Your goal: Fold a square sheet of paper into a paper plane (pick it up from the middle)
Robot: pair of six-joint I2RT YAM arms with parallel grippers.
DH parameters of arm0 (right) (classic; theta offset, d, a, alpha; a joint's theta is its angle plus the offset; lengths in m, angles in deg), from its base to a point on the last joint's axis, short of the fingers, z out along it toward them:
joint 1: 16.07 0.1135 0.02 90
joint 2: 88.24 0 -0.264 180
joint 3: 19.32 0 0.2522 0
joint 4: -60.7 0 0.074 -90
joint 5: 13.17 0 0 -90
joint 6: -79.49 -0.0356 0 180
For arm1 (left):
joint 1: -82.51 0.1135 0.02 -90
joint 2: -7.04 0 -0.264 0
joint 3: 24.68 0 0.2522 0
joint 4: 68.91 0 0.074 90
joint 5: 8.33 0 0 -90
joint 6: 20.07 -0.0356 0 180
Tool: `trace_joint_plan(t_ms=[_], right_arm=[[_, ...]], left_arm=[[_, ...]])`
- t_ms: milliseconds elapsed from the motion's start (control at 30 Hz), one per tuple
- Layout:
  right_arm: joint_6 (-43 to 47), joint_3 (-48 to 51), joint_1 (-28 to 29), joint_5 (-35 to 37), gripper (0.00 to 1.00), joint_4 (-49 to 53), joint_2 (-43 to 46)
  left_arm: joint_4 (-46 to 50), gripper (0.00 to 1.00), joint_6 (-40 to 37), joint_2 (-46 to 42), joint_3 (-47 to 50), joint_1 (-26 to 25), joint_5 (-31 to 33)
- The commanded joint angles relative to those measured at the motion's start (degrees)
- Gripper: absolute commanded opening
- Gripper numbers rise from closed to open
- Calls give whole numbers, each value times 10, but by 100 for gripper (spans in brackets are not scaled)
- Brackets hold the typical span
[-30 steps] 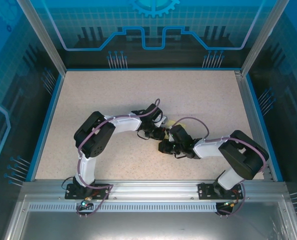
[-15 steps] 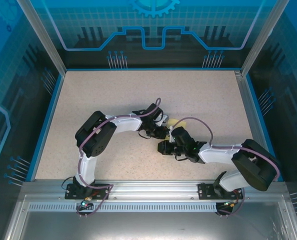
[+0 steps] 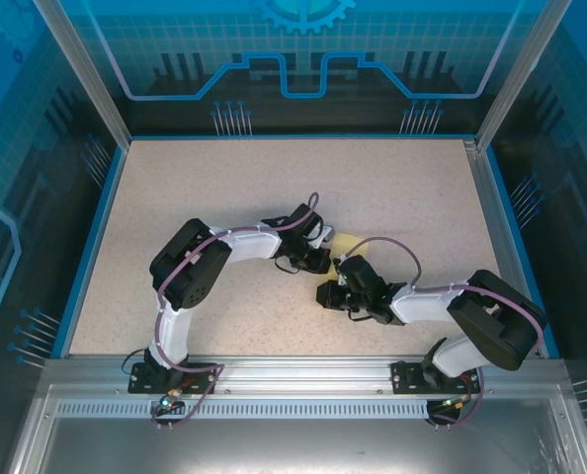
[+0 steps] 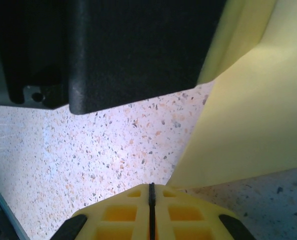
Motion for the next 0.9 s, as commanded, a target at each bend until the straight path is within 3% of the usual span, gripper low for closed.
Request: trace_joint_plan(t_ms=[0, 267, 867], right_arm=[[-8, 9, -13, 10, 9, -25, 11], [-27, 19, -32, -7, 9, -72, -2], [-13, -2, -29, -20, 9, -58, -70]], left_arm=[[65, 5, -19, 79, 34, 2, 85], [67, 5, -20, 83, 32, 3, 85], [69, 5, -22, 89, 30, 6, 85]])
